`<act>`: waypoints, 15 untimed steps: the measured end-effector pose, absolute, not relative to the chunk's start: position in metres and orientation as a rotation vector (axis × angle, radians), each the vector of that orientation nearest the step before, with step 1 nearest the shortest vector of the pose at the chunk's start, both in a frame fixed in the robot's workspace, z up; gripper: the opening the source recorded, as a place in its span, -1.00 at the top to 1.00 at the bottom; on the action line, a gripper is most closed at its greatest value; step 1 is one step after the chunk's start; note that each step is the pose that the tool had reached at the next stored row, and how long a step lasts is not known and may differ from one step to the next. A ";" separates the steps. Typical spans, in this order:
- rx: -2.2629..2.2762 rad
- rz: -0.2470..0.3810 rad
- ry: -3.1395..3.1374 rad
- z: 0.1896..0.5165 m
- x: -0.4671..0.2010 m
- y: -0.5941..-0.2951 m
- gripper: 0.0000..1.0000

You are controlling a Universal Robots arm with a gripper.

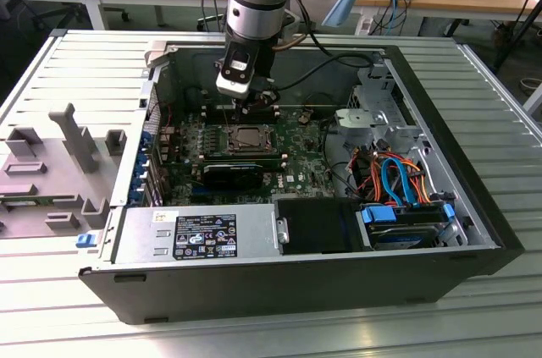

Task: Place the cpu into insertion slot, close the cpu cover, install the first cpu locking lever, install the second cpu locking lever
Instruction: 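Install the first cpu locking lever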

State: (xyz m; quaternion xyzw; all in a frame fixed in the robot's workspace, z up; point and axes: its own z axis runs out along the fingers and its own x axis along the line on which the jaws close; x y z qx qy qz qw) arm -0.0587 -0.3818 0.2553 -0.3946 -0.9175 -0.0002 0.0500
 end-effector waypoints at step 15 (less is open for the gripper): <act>-1.165 0.001 -2.809 0.255 -0.059 -0.382 0.79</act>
